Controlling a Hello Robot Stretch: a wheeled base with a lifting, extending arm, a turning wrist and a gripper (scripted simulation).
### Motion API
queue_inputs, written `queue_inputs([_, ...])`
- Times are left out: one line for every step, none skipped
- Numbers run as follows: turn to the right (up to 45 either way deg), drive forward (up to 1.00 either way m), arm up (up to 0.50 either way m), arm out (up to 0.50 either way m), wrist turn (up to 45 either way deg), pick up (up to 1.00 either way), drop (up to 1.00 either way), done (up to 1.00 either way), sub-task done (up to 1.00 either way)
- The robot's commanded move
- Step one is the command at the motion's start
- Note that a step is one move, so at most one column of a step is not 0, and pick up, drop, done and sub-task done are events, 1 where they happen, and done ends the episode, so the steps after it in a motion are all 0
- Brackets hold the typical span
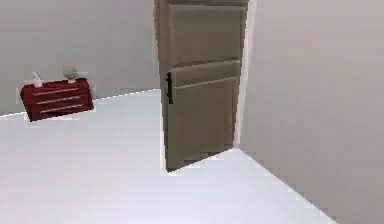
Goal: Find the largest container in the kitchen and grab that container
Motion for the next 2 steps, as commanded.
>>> queue_inputs([-30.0,0.0,0.0,0.0,0.0,0.0,0.0,0.0,0.0])
queue_inputs([0.0,1.0,0.0,0.0,0.0,0.0,0.0,0.0,0.0])
